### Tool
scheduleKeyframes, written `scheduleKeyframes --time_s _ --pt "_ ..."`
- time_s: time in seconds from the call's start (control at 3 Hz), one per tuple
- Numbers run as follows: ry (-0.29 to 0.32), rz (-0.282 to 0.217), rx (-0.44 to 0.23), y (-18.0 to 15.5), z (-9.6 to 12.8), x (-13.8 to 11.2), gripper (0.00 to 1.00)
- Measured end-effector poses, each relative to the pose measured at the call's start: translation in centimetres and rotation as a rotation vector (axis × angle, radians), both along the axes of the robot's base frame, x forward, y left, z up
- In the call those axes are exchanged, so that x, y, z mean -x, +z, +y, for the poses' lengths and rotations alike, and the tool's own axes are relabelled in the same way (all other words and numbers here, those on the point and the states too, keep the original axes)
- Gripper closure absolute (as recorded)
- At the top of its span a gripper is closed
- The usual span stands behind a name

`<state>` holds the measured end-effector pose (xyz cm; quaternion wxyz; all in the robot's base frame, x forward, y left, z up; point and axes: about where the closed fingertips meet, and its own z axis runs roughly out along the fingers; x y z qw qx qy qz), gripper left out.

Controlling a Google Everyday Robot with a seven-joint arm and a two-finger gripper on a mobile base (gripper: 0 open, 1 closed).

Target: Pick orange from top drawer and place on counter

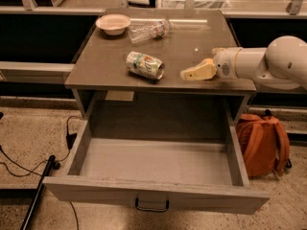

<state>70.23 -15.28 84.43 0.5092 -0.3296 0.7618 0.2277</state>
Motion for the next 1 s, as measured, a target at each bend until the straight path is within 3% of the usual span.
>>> scheduleKeyframes --time_s 0.67,1.0 --pt "0.125 -0.089 0.125 1.0 -7.3 4.3 0.0" --pt "0.149 -0.129 0.21 1.2 -10.6 6.7 0.0"
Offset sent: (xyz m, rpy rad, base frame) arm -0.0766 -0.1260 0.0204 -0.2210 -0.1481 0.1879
